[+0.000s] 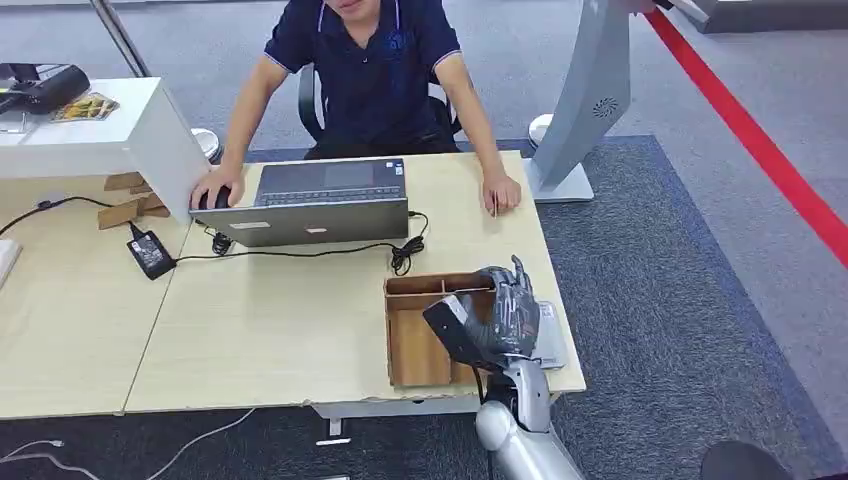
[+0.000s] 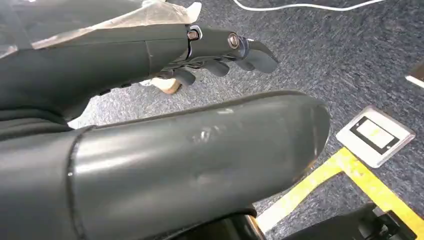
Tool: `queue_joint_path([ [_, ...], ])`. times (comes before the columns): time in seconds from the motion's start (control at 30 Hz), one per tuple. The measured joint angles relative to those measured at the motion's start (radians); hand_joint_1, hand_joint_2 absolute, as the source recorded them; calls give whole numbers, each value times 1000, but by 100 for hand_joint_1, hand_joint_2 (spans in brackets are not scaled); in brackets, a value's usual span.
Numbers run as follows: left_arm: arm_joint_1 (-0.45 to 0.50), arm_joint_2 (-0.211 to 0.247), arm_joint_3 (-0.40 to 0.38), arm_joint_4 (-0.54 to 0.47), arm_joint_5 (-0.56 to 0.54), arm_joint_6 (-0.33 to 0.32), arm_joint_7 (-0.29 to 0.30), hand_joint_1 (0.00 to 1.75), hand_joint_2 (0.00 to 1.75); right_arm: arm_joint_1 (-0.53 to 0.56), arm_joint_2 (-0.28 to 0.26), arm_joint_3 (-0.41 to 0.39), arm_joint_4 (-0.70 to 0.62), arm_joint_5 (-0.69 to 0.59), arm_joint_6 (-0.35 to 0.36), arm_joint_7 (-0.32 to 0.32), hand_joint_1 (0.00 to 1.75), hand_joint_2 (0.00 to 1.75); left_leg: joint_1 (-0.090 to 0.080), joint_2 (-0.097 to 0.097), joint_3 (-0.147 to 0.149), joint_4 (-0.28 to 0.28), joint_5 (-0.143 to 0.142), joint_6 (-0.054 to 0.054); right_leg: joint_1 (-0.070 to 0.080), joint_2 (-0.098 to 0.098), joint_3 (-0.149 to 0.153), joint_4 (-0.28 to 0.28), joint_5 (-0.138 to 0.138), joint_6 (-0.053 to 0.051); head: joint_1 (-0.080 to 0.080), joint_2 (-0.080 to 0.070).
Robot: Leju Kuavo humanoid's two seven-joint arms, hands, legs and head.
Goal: Pass the card to the sensor for recognition and then transmit it.
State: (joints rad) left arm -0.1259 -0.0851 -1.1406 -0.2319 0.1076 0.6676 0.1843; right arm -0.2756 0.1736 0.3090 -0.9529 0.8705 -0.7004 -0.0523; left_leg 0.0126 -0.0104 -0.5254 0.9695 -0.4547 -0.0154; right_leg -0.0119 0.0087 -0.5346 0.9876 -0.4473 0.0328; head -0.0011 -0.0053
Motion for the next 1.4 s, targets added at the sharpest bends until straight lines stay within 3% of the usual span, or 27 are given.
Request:
queue_joint_path([
  [0.03,0,0,0,0,0,0,0,0,0,0,0,0,0,0,0,0,75,175,0,0,0,0,0,0,0,0,0,0,0,0,0,0],
  [0.1,0,0,0,0,0,0,-1,0,0,0,0,1,0,-2,0,2,82,175,0,0,0,0,0,0,0,0,0,0,0,0,0,0],
  [0.23,0,0,0,0,0,0,-1,0,0,0,0,3,0,-4,0,4,77,175,0,0,0,0,0,0,0,0,0,0,0,0,0,0],
  [0.33,0,0,0,0,1,0,-1,0,0,0,0,5,0,-9,0,7,59,175,0,0,0,0,0,0,0,0,0,0,0,0,0,0],
  [0.47,0,0,0,0,1,0,-2,0,0,0,0,7,4,-9,0,8,70,175,0,0,0,0,0,0,0,0,0,0,0,0,0,0],
  [0.63,0,0,0,0,2,0,-4,0,0,0,0,7,8,-10,0,9,59,175,0,0,0,0,0,0,0,0,0,0,0,0,0,0],
  [0.8,0,0,0,0,2,3,-4,0,0,0,0,7,8,-11,0,10,72,175,0,0,0,0,0,0,0,0,0,0,0,0,0,0],
  [0.87,0,0,0,0,2,3,-4,0,0,0,0,8,8,-11,0,11,65,175,0,0,0,0,0,0,0,0,0,0,0,0,0,0],
  [1.0,0,0,0,0,3,3,-5,0,0,0,0,8,8,-11,0,12,70,175,0,0,0,0,0,0,0,0,0,0,0,0,0,0],
  [1.07,0,0,0,0,3,5,-6,0,0,0,-1,8,8,-11,0,12,79,175,0,0,0,0,0,0,0,0,0,0,0,0,0,0],
  [1.1,0,0,0,0,3,6,-6,0,0,0,-1,8,8,-11,0,12,126,175,0,0,0,0,0,0,0,0,0,0,0,0,0,0],
  [1.13,0,0,0,0,3,6,-6,0,0,0,-1,8,8,-11,0,12,141,175,0,0,0,0,0,0,0,0,0,0,0,0,0,0],
  [1.17,0,0,0,0,3,6,-7,0,0,0,-1,8,8,-11,0,12,141,175,0,0,0,0,0,0,0,0,0,0,0,0,0,0],
  [1.2,0,0,0,0,3,6,-7,0,0,0,0,8,8,-11,0,12,175,175,0,0,0,0,0,0,0,0,0,0,0,0,0,0],
  [1.4,0,0,0,0,5,10,-8,0,0,-1,-1,8,8,-14,0,12,175,175,0,0,0,0,0,0,0,0,0,0,0,0,0,0],
])
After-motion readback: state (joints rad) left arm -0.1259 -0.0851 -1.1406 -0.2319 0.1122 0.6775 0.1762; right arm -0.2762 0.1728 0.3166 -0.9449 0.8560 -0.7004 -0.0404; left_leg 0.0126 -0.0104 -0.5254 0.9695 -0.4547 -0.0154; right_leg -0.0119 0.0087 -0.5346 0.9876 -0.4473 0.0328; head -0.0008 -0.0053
